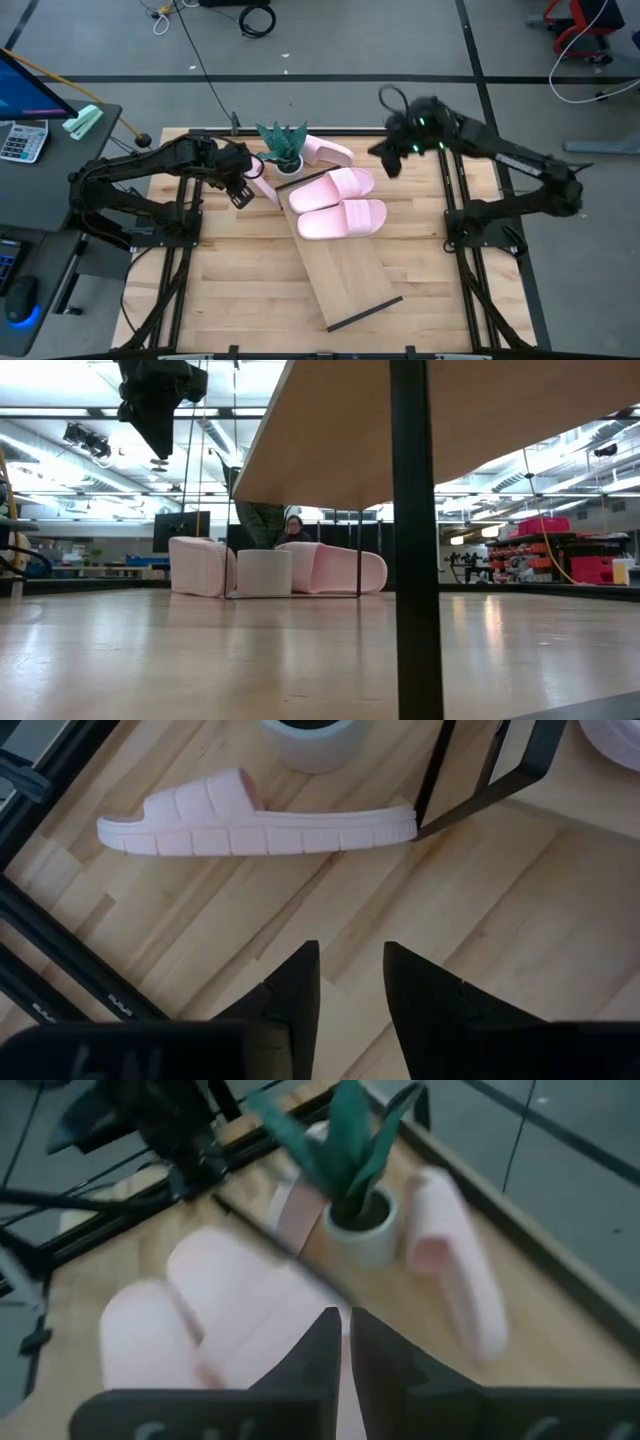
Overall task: Pick and place slides into the shelf
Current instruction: Put the right pink slipper on the shelf
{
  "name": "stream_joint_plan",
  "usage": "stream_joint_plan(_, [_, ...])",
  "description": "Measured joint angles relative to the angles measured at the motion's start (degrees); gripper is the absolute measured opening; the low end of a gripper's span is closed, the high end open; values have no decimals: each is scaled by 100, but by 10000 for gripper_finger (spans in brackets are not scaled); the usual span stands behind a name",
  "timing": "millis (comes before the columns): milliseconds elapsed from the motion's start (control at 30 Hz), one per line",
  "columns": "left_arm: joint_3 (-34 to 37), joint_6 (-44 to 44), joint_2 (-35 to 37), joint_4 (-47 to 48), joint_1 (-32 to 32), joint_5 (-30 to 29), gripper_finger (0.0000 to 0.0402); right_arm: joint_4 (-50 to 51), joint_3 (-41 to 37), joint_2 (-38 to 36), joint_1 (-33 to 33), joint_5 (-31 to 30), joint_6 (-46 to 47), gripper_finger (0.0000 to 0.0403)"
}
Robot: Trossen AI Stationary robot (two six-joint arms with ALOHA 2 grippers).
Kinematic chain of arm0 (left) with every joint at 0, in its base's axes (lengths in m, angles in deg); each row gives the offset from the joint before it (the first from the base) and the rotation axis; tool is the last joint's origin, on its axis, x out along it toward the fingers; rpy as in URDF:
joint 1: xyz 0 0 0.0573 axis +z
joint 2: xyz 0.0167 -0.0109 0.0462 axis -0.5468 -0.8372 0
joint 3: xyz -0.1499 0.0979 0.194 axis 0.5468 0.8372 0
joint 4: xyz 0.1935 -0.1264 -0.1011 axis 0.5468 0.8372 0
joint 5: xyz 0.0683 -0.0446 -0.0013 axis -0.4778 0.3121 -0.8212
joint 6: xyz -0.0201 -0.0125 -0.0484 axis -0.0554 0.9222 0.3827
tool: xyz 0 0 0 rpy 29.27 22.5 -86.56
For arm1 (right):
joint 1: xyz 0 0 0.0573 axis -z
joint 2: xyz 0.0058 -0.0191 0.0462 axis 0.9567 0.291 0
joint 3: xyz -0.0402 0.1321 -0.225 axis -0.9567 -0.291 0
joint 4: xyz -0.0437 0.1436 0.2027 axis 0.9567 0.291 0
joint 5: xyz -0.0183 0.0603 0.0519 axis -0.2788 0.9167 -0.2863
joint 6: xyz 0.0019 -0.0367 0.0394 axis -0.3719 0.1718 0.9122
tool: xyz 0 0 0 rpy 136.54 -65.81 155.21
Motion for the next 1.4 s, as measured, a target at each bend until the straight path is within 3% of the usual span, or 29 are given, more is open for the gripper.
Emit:
stream_joint_plan(267, [0, 6, 0, -2, 0, 0, 120, 828, 1732, 1713, 762, 626, -459, 37])
stream_joint_plan(467, [0, 0, 0, -42, 0, 0, 111, 1370, 2354, 2682, 980, 821, -664, 46])
stream_joint_plan(833, [0, -5, 2, -335, 0, 0, 110, 1530, 2555, 3485, 1193, 995, -920, 128])
stream_joint_plan(1400, [0, -202, 2, -551, 0, 0, 107, 1492, 2555, 4067, 1178, 630, -1798, 129])
